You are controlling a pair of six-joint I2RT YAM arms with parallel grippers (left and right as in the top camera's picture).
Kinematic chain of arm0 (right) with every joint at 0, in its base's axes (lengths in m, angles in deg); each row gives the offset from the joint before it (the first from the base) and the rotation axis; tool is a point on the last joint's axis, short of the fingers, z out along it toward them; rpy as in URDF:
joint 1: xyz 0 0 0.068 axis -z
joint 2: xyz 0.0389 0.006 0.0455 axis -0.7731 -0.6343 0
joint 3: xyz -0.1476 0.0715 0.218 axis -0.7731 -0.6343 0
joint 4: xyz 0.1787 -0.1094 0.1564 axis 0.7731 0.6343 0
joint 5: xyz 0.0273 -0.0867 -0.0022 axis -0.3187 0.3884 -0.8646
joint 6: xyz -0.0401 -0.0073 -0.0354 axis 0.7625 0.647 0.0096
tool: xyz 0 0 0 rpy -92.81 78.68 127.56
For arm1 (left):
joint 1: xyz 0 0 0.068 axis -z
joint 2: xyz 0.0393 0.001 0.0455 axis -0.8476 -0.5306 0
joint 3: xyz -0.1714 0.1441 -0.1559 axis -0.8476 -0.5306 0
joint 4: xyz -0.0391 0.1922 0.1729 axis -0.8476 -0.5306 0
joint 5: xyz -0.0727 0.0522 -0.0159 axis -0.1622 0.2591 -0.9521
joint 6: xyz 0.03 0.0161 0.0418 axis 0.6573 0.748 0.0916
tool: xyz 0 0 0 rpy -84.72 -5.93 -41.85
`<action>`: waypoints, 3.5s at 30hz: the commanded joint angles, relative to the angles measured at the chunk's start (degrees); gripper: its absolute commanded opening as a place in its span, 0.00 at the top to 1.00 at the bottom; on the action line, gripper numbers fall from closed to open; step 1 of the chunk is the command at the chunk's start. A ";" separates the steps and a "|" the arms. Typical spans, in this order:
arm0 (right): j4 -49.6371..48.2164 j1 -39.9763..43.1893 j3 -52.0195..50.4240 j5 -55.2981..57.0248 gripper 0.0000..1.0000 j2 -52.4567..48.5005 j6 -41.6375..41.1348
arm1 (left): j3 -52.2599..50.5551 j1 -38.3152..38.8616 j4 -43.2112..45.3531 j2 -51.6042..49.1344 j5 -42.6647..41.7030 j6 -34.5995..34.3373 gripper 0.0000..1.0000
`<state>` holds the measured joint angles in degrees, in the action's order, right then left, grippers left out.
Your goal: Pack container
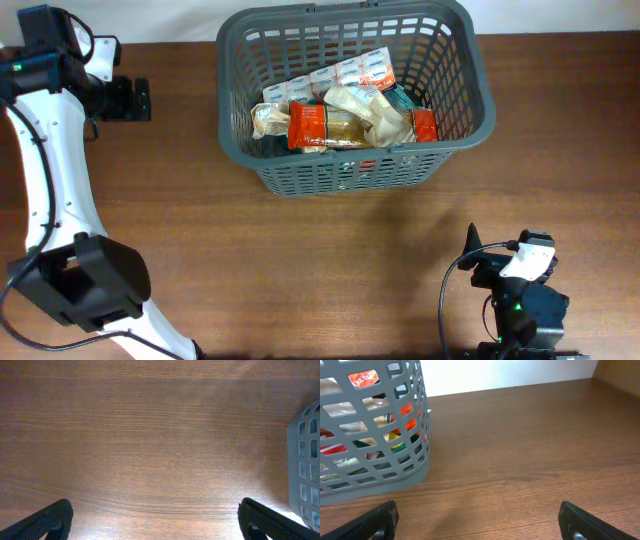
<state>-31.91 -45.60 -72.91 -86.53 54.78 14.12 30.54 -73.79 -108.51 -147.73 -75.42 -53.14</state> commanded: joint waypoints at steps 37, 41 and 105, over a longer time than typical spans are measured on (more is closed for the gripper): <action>-0.33 -0.63 -0.63 0.92 0.01 0.70 -0.22 | -45.64 16.72 15.26 58.10 -2.64 -1.70 0.01; -0.33 -0.63 -0.63 0.92 0.01 0.70 -0.22 | -63.39 18.10 33.86 71.06 -6.56 -1.88 0.01; -0.33 -0.63 -0.63 0.92 0.01 0.70 -0.22 | -112.96 14.53 55.98 111.25 -9.84 -1.86 0.01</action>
<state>-32.08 -45.77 -73.06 -86.31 55.00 14.12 -82.00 -58.91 -52.69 -37.09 -84.40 -54.48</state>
